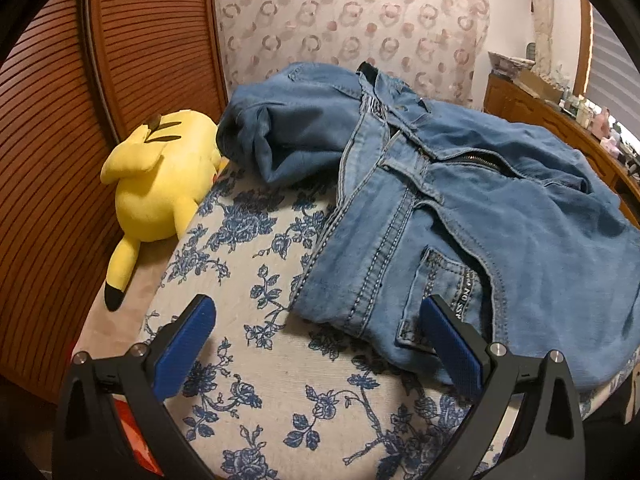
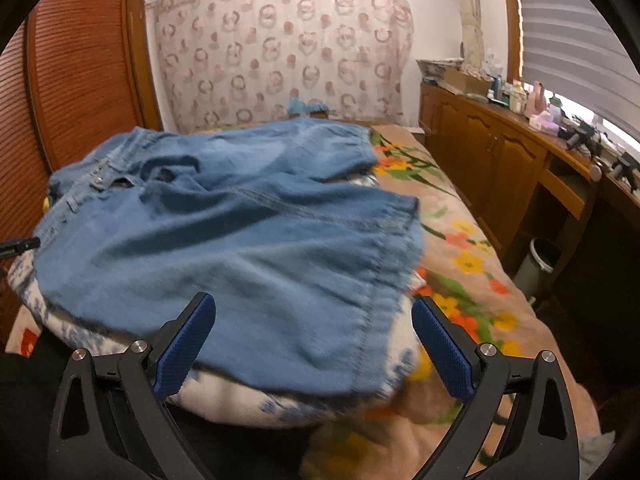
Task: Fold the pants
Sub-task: 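Close the right gripper on a jeans leg hem while the left gripper grips the waistband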
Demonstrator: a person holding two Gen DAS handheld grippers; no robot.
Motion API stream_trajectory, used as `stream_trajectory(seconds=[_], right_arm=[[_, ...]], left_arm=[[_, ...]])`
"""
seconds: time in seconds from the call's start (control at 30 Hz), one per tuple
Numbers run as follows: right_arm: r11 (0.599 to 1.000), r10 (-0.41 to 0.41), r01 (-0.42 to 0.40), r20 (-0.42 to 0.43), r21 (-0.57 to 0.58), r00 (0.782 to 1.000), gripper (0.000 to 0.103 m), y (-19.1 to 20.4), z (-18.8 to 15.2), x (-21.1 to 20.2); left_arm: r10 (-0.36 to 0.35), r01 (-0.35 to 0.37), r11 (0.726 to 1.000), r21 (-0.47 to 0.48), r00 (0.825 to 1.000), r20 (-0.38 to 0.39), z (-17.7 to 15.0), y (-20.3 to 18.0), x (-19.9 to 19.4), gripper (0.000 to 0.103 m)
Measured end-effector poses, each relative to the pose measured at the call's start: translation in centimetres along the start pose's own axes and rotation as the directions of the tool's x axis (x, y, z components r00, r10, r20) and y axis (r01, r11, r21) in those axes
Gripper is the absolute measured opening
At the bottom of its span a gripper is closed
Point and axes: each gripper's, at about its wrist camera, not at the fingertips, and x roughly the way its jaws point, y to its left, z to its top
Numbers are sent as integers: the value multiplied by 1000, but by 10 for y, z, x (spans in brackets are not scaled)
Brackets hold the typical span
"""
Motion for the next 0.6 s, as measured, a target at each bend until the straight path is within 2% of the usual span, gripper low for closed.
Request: stream_trajectory(seconds=[0.2, 0.33, 0.6], right_arm=[[999, 3, -1, -53, 46, 999, 97, -21, -18, 4], [999, 7, -4, -87, 35, 996, 93, -21, -24, 9], [1000, -4, 4, -96, 6, 995, 72, -20, -26, 11]], left_arm=[[-14, 13, 1000, -12, 1000, -17, -1, -1, 7, 103], [-31, 30, 999, -19, 999, -23, -1, 1, 9, 103], [-91, 91, 994, -62, 996, 5, 0, 14, 5, 95]])
